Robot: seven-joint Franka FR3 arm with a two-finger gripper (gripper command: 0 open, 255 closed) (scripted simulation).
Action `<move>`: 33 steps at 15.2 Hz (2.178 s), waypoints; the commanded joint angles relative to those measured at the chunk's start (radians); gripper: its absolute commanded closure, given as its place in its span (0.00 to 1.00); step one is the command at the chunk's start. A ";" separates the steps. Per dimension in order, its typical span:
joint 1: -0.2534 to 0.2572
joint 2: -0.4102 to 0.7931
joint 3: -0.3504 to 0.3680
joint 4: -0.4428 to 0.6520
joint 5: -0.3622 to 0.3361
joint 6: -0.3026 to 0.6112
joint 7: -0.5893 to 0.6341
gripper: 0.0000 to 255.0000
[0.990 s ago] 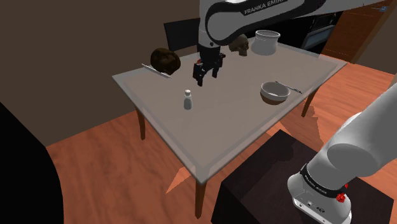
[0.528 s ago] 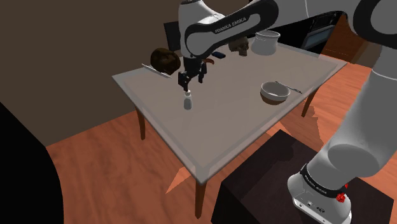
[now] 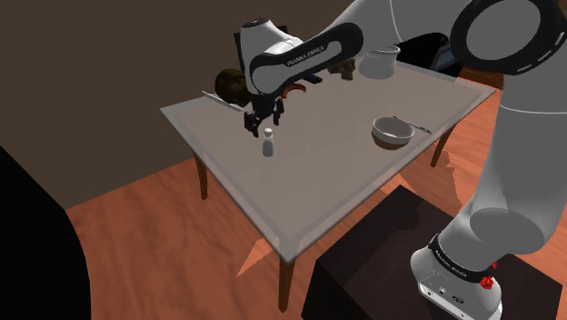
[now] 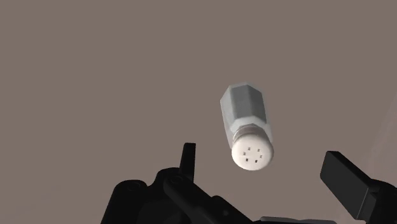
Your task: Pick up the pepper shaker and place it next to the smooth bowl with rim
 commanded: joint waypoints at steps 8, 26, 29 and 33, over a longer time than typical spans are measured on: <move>-0.001 0.029 -0.007 -0.024 -0.014 0.052 0.009 0.00; -0.003 0.002 -0.002 0.005 0.000 -0.002 -0.006 1.00; -0.004 -0.013 0.001 0.026 0.008 -0.036 -0.014 1.00; -0.005 -0.030 0.005 0.056 0.018 -0.082 -0.024 1.00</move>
